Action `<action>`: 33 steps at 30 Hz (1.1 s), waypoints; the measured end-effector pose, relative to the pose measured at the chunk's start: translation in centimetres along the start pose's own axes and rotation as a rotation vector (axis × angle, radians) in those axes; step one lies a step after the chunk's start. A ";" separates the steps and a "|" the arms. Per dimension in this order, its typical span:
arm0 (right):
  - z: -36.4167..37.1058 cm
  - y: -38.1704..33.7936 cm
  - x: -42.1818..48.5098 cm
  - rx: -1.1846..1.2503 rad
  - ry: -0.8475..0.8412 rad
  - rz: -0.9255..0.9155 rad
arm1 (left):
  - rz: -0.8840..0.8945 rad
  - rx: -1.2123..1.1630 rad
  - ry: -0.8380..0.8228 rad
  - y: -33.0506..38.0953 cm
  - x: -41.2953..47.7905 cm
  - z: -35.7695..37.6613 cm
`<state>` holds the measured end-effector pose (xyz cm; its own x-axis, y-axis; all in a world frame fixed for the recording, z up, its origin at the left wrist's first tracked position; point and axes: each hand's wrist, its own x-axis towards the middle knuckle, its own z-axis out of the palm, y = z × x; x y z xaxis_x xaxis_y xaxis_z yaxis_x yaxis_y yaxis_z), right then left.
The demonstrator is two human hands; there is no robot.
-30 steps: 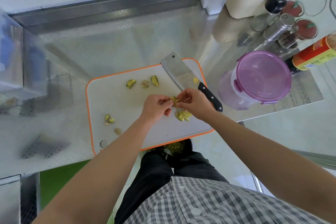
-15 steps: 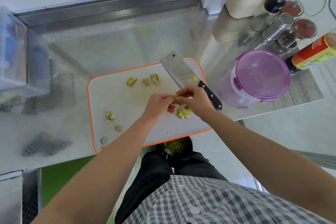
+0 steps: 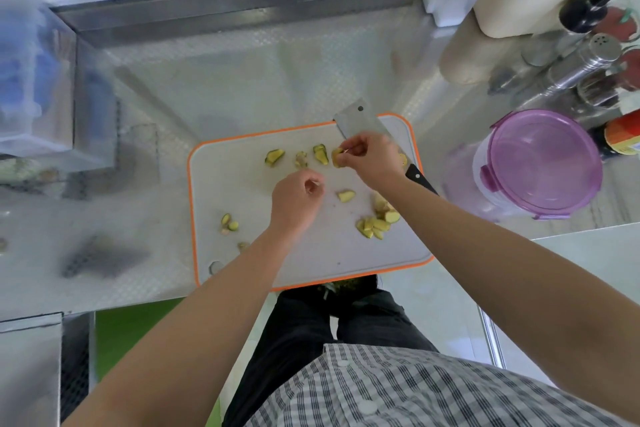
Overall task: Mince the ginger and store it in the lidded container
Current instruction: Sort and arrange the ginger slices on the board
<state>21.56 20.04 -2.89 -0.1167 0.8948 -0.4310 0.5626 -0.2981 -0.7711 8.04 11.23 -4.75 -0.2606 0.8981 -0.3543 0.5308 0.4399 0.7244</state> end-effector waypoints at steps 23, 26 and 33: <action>1.5 0.2 1.9 -0.471 -0.053 -0.379 | 0.234 0.628 0.071 2.6 5.6 -1.4; 1.6 0.3 1.7 -0.476 -0.045 -0.418 | 0.234 0.633 0.073 2.4 5.7 -1.3; 1.6 -0.1 1.8 -0.531 -0.099 -0.417 | 0.225 0.624 0.091 2.2 5.7 -1.2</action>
<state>20.00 21.14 -4.35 -0.4712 0.8572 -0.2077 0.7766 0.2916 -0.5584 6.74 17.31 -4.48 -0.1415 0.9764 -0.1632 0.9398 0.1842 0.2877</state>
